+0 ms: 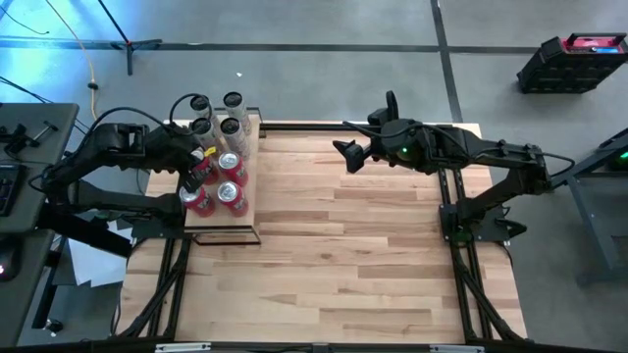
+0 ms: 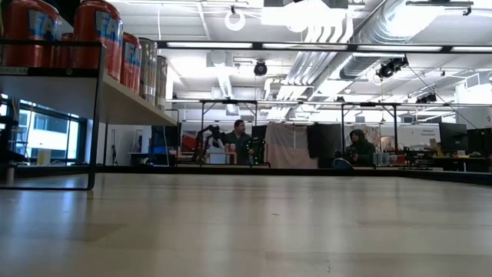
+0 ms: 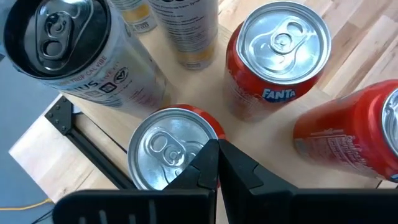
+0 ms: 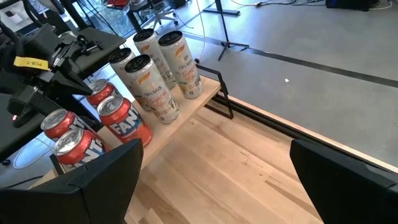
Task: Place canned beverage on shelf
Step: Adjust the red soda cans
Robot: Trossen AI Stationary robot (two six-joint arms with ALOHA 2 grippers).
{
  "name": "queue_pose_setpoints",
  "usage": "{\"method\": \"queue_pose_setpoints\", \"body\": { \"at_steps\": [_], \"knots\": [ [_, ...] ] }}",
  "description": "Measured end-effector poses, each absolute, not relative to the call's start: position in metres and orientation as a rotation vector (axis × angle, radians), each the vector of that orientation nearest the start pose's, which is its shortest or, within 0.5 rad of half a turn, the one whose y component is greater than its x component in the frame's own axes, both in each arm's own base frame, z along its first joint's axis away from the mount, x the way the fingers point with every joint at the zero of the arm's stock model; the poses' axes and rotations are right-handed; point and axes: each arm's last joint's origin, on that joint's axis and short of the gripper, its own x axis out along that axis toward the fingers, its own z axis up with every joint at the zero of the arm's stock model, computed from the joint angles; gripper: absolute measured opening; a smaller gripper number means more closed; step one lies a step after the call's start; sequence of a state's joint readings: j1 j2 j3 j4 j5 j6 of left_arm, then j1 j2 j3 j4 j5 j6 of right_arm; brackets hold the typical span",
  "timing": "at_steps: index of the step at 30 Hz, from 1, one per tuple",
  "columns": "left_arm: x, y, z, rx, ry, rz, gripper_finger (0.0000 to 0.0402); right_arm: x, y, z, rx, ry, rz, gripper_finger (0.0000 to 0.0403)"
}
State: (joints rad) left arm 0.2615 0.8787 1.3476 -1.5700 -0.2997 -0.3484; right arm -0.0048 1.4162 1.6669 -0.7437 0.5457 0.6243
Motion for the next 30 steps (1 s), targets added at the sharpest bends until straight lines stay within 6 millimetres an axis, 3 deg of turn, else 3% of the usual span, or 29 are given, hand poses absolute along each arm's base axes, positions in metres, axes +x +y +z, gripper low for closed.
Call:
{"method": "queue_pose_setpoints", "body": {
  "at_steps": [30],
  "knots": [
    [0.0840, 0.0304, 0.3868, -0.365, 0.967, 0.696, 0.0000, 0.2832, -0.0164, 0.4395, 0.470, 0.292, -0.668, 0.0392]
  ]
}}
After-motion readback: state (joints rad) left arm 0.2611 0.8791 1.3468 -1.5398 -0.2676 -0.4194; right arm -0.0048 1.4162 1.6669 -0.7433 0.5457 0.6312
